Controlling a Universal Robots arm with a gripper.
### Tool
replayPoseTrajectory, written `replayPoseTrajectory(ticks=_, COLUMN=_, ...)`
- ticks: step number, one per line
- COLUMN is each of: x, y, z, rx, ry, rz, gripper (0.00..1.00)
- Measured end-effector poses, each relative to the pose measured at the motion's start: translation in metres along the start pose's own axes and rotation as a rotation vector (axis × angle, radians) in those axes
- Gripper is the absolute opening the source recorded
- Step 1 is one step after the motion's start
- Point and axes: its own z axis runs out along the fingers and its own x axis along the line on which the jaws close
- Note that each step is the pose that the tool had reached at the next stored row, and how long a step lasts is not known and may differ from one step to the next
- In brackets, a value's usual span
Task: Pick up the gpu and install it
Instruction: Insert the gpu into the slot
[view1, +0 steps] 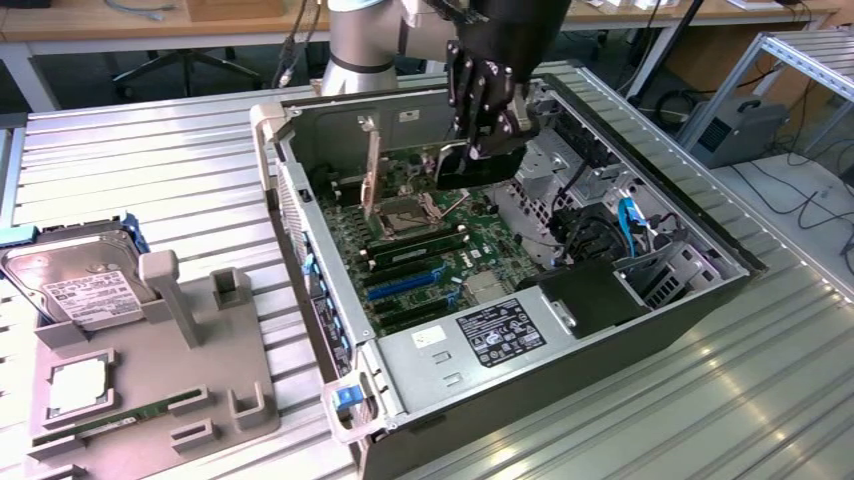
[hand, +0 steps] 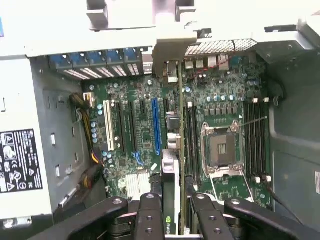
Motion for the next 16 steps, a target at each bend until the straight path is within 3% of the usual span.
replayPoseTrajectory(ticks=1, x=0.0, y=-0.0019, z=0.0074, rx=-0.0018, ry=0.0005, rz=-0.042, gripper=0.27)
replayPoseTrajectory(ticks=2, x=0.001, y=-0.0018, z=0.0215, rx=-0.0031, ry=0.0002, rz=-0.074, gripper=0.27)
replayPoseTrajectory(ticks=7, x=0.002, y=-0.0013, z=0.0484, rx=-0.0045, ry=0.0, rz=-0.106, gripper=0.27)
replayPoseTrajectory(ticks=16, x=0.002, y=-0.0012, z=0.0523, rx=-0.0045, ry=0.0, rz=-0.106, gripper=0.27)
